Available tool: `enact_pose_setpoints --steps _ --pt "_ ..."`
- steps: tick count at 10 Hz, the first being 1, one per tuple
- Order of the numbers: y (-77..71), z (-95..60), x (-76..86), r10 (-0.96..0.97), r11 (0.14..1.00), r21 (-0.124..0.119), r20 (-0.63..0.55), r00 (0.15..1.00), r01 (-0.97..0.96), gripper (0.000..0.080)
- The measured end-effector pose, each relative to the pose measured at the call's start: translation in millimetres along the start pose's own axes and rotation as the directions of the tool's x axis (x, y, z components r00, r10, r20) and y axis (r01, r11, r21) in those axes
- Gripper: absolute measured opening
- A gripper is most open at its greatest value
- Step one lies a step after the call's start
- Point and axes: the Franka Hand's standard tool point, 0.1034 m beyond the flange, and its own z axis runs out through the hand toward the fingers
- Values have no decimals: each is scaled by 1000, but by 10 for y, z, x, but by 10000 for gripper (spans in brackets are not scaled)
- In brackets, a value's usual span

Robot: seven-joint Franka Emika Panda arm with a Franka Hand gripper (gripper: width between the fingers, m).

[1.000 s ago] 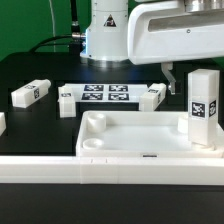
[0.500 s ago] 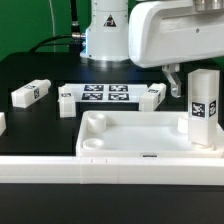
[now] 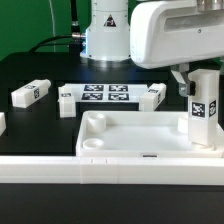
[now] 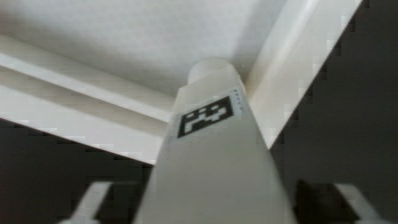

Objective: Assemble desk

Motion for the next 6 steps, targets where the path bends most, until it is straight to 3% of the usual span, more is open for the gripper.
enact_pose_setpoints --steps 1,4,6 --pt "2 3 -4 1 1000 0 1 1000 -1 288" --pt "3 5 -6 61 998 4 0 998 -61 288" --pt "0 11 -7 261 965 12 1 965 -261 288"
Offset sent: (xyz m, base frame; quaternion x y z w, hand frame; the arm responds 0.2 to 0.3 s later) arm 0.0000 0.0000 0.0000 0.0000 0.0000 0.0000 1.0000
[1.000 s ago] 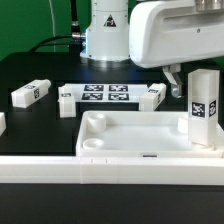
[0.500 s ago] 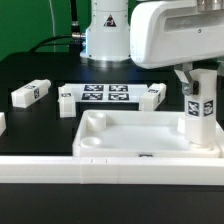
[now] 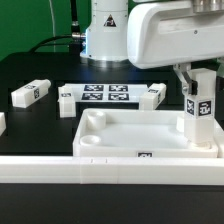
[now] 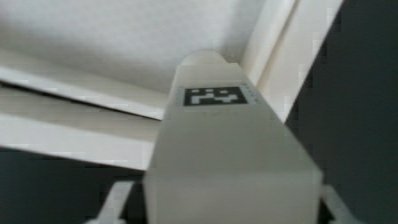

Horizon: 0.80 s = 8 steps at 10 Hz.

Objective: Assemble desk

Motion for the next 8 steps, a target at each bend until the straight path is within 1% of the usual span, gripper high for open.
enact_pose_setpoints --steps 2,4,5,7,8 --pt "0 4 5 189 982 9 -5 982 -189 290" --pt "18 8 8 364 931 12 -12 931 -364 291" --pt "27 9 7 482 876 12 -11 876 -482 291" --pt "33 11 3 630 776 9 -11 776 -630 291" --pt "26 14 1 717 697 8 -12 697 -717 291"
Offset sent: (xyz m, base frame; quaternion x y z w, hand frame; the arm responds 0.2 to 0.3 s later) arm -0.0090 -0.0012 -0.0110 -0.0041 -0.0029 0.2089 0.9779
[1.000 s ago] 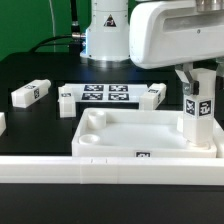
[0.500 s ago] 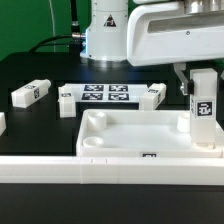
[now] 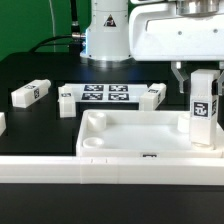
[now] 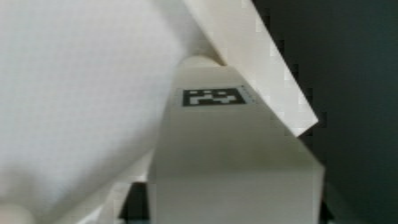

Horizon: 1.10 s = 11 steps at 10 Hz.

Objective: Assemble desk

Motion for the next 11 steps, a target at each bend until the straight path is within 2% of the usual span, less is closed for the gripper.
enact_pose_setpoints --steps 1,4,6,7,8,9,11 --pt "-4 3 -12 82 997 -5 -3 997 -82 291" --pt "-19 3 -25 333 943 1 3 943 -333 291" --pt "-22 3 -28 310 951 2 4 951 -310 300" --pt "-26 1 -29 243 970 3 4 970 -243 498" --pt "-48 1 -50 208 978 4 6 978 -208 498" --pt "-60 2 -64 100 995 4 5 995 -100 616" --pt "-79 4 -86 -98 995 6 6 995 97 639"
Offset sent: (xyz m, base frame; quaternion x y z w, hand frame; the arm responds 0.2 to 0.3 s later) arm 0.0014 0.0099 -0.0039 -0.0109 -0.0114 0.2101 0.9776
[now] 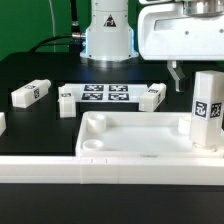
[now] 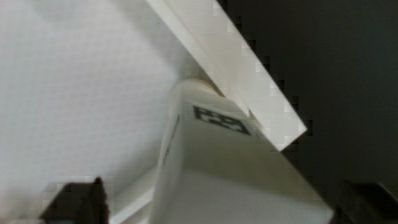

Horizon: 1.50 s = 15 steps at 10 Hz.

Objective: Assemble desk

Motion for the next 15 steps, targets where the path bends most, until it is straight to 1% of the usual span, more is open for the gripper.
enact_pose_setpoints --steps 2,4,7,9,10,11,12,13,15 --pt "-29 -7 -22 -199 980 2 0 980 199 648" --pt "-33 -7 -24 -328 945 1 0 945 328 648" --pt "-45 -21 -9 -589 808 -26 -4 808 588 648" --pt "-19 -5 2 -708 705 -28 0 706 708 648" --pt "-13 1 2 -733 679 -28 2 680 733 648" --pt "-9 4 4 -807 590 -35 8 590 807 648" --pt "-6 10 2 -834 551 -34 11 551 834 648" --pt "1 14 5 -833 553 -34 11 554 833 648" --pt "1 15 5 -832 553 -34 11 554 832 385"
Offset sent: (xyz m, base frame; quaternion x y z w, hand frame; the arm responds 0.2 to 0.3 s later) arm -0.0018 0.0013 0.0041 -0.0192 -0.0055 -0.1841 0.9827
